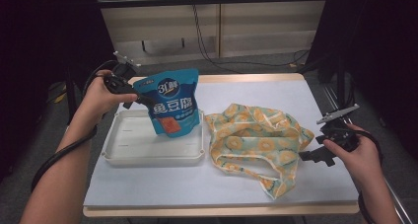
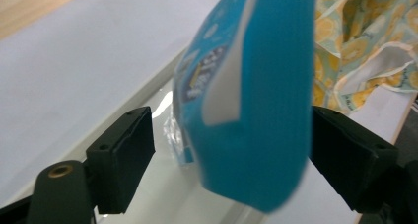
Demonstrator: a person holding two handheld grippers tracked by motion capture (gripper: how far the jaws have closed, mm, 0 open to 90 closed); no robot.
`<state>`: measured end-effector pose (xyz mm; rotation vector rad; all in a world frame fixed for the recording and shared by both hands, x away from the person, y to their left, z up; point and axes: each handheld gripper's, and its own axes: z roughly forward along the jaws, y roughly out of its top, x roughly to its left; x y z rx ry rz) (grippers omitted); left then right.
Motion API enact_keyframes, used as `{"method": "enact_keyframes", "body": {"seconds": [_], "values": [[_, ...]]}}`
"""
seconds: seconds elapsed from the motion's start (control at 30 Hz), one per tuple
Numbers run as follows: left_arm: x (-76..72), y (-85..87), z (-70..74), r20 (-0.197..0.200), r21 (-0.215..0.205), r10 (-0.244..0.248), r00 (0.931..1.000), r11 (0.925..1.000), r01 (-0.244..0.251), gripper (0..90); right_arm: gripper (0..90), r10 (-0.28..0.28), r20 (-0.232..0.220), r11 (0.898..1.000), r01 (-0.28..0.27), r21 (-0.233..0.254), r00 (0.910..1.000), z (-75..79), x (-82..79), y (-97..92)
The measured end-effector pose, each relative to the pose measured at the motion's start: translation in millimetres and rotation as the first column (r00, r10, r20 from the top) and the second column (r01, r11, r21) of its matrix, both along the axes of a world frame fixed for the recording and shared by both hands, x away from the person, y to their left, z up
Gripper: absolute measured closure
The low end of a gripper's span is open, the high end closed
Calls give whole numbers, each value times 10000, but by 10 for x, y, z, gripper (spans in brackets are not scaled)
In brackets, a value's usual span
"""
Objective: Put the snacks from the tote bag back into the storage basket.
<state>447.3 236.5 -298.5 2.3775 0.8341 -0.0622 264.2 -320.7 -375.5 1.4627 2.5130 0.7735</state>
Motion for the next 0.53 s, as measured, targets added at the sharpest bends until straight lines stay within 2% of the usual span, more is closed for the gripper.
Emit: {"method": "enact_keyframes", "body": {"seconds": [0.07,0.17,0.23,0.3,0.37,0.4,0.43,0.5,0.53], "values": [[-34,-6,-37,-25,49,230,9997,9997,-229,166,69,-46,-65,10000,46,-11,10000,10,-8,7],[-97,-22,-94,-23,-52,264,9996,9996,-264,151,69,72,-9,10000,-72,-28,10000,4,-13,5],[-142,-29,-129,-18,16,281,9996,9996,-281,134,69,-36,-62,10000,36,-54,10000,-3,-18,6],[-182,-32,-164,16,-130,352,9994,9993,-352,123,69,-66,-147,10000,65,-47,9999,-9,-27,0],[-231,-35,-186,105,-293,418,9991,9987,-415,118,69,39,-43,10000,-39,-53,10000,-11,-29,-14],[-246,-25,-191,136,-229,278,9995,9994,-275,110,69,49,-21,10000,-50,-76,10000,-10,-32,-18],[-278,-24,-204,194,-409,392,9990,9984,-384,96,69,-69,-57,10000,68,-39,10000,-9,-36,-13],[-299,1,-219,243,-431,252,9994,9988,-241,84,69,-41,-79,10000,41,-43,10000,-15,-38,-19],[-324,-1,-236,249,-594,341,9991,9977,-326,70,69,-35,-129,10000,35,-32,9999,-20,-39,-19]]}}
